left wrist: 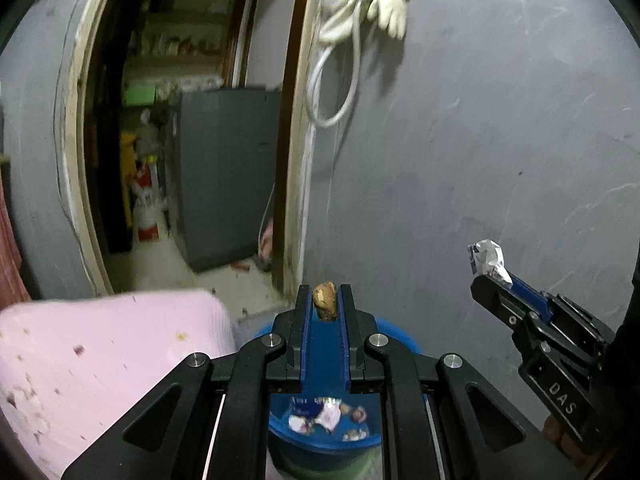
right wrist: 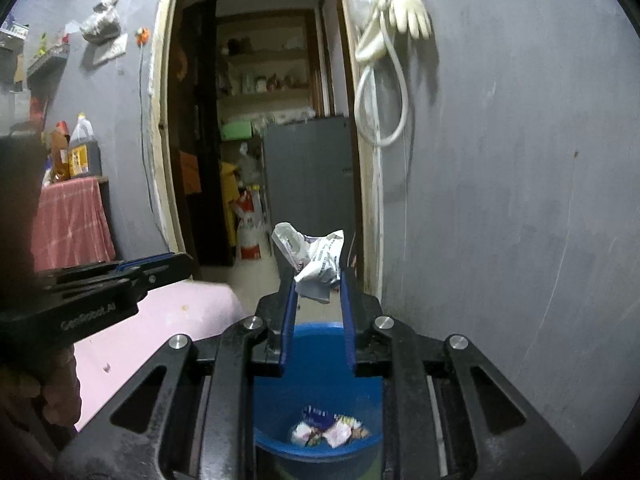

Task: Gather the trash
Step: 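Carry the foil and brown lump over the blue bucket with both tools, then open both tools over the blue bucket to drop the foil and lump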

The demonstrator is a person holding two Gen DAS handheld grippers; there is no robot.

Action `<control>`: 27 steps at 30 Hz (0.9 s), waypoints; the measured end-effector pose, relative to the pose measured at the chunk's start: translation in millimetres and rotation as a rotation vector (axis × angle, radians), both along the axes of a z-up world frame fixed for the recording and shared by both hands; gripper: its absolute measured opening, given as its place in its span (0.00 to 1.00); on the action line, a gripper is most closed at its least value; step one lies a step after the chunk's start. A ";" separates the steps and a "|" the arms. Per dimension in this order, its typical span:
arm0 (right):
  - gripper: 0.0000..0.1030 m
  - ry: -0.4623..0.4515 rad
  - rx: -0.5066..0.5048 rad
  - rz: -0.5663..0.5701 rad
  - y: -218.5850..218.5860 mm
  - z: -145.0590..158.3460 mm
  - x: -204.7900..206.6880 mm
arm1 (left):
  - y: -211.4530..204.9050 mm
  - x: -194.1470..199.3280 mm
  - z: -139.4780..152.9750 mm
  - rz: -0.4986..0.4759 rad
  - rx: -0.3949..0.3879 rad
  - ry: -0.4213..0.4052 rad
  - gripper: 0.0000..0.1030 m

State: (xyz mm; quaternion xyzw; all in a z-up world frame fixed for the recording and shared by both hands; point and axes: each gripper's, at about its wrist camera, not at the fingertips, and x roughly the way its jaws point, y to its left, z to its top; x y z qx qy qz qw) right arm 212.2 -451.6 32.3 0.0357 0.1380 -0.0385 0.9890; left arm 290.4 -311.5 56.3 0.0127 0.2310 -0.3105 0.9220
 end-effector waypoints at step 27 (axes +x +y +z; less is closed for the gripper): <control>0.37 0.260 0.201 0.034 -25.6 -72.3 50.0 | -25.3 60.9 -80.0 0.015 0.106 0.257 0.23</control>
